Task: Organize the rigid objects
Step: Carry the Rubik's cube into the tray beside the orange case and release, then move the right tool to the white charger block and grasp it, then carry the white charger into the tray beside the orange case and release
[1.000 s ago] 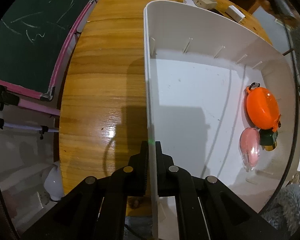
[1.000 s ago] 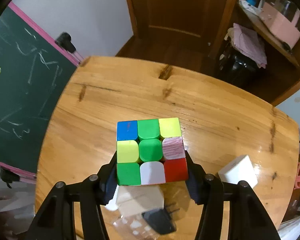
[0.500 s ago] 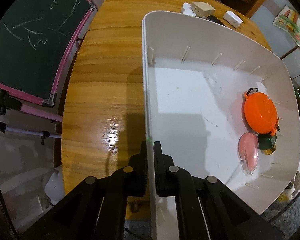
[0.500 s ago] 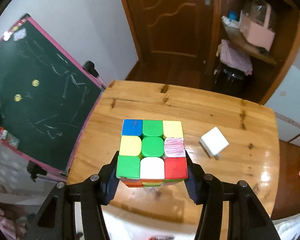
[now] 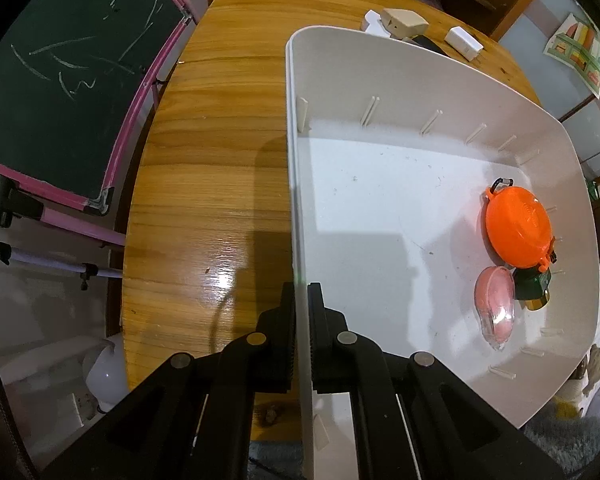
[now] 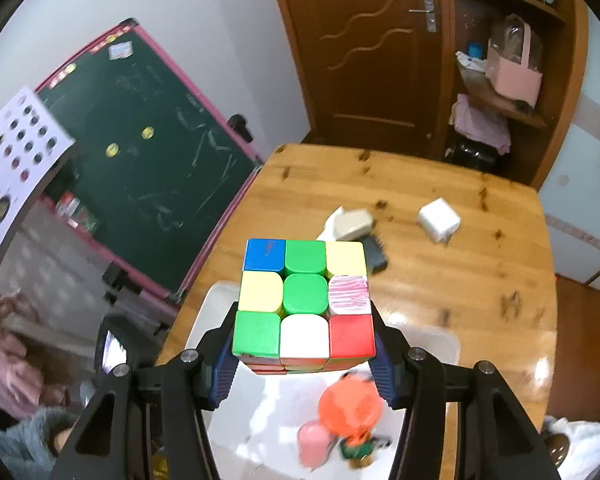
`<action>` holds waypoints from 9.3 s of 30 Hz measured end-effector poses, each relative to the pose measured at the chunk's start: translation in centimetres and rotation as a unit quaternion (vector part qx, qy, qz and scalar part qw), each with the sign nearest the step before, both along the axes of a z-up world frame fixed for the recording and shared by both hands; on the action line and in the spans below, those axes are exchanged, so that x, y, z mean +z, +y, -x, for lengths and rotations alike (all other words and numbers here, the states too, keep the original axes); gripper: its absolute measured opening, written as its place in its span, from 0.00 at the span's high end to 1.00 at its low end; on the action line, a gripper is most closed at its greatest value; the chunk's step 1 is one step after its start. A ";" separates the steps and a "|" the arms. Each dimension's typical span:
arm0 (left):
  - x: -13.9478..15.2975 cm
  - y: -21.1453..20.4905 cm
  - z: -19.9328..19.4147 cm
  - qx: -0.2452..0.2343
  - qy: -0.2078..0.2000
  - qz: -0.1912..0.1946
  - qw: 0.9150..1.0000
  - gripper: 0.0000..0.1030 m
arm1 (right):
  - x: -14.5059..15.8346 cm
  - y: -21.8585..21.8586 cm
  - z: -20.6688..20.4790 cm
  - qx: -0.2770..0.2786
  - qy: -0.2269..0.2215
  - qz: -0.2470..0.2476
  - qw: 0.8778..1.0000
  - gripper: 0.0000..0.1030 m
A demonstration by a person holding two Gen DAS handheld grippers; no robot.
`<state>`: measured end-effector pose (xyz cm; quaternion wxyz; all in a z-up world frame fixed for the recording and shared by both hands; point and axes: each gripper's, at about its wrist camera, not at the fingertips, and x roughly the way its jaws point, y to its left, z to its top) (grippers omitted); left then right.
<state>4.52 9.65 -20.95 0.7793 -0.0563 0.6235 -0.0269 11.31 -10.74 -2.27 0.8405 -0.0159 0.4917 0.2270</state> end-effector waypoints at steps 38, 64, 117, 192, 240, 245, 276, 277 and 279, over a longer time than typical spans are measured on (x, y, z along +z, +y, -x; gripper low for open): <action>0.0 0.0 0.5 -0.005 -0.006 0.007 1.000 0.95 | -18.5 5.3 3.4 0.007 0.106 0.119 0.987 0.45; 0.0 -0.1 0.6 -0.007 0.007 0.006 1.000 0.93 | -9.8 4.4 7.8 -0.016 -0.060 0.082 0.995 0.36; 0.2 0.1 0.2 -0.006 0.013 0.010 1.000 0.94 | 5.6 -5.7 -7.4 -0.121 -0.144 0.080 0.979 0.36; -0.9 -0.5 -1.7 0.005 0.048 -0.021 0.999 0.94 | -8.5 -7.0 -18.0 -0.105 0.046 0.063 0.991 0.46; -0.6 0.9 0.1 -0.010 0.011 0.022 1.000 0.94 | -15.3 -0.7 -2.1 -0.098 0.124 0.080 0.984 0.46; -0.6 0.8 -0.1 -0.010 0.014 0.023 1.000 0.93 | -17.2 0.9 -2.8 -0.076 0.139 0.093 0.983 0.47; -0.8 0.6 0.0 -0.010 0.020 0.018 1.000 0.93 | -10.5 2.6 0.2 -0.023 0.044 0.061 0.997 0.41; -0.8 0.6 0.0 -0.010 0.020 0.018 1.000 0.93 | -10.4 2.6 0.3 -0.022 0.042 0.062 0.997 0.41; -0.8 0.6 0.0 -0.010 0.020 0.018 1.000 0.93 | -10.2 2.6 0.6 -0.021 0.037 0.063 0.997 0.41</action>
